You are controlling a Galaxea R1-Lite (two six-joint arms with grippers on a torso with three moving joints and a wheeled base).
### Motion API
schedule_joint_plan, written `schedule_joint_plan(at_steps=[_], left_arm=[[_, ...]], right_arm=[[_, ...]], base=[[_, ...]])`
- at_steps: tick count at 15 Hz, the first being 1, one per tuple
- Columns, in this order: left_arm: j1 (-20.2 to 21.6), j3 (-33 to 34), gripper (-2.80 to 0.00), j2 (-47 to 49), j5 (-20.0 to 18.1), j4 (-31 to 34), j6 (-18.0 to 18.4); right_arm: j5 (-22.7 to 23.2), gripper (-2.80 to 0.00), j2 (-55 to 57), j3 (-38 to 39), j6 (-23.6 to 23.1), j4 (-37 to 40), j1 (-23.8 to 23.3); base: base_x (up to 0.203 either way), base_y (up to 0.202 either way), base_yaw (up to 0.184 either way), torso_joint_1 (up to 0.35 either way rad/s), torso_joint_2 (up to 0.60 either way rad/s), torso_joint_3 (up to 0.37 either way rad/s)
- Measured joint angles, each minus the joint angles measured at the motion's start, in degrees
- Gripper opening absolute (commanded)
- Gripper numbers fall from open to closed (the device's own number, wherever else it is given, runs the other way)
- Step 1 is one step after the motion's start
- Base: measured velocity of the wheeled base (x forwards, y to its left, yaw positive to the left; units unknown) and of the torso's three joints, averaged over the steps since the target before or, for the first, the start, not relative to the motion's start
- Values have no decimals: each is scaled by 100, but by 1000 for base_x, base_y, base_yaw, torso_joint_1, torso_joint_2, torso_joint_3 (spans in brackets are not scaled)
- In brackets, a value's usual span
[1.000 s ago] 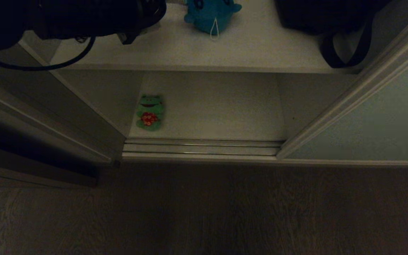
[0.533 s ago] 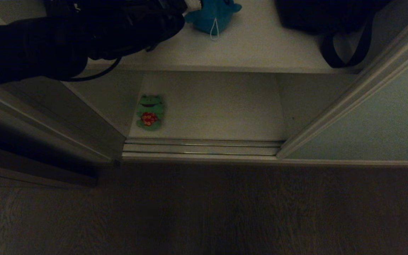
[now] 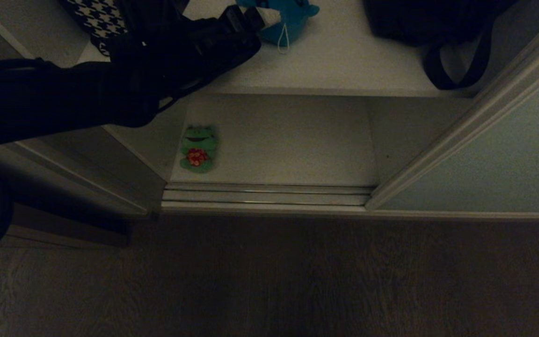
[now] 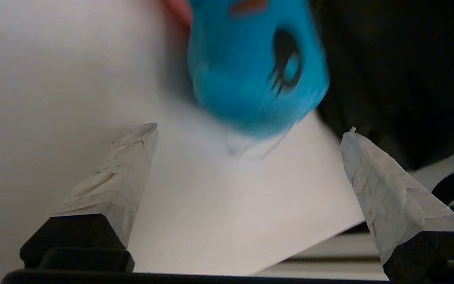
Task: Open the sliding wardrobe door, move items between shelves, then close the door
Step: Place the blue doll on the lower shelf
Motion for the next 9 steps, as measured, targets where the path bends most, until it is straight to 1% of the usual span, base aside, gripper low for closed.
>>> schedule_joint_plan(at_steps=[1,3,5,9], left_arm=[[-21,-18,0,74,-90,-60,4],[-74,-39,0,177,-48,-391,34],[-122,-43,0,217,240,-656,82],[-187,-45,0,233,541,-685,568]], right_arm=[[-1,-280,0,0,0,0,0],[2,-280,0,0,0,0,0],[1,-280,0,0,0,0,0],[2,-280,0,0,0,-2,0]], base=[[0,0,0,0,0,0],[0,0,0,0,0,0],[0,0,0,0,0,0],[0,0,0,0,0,0]])
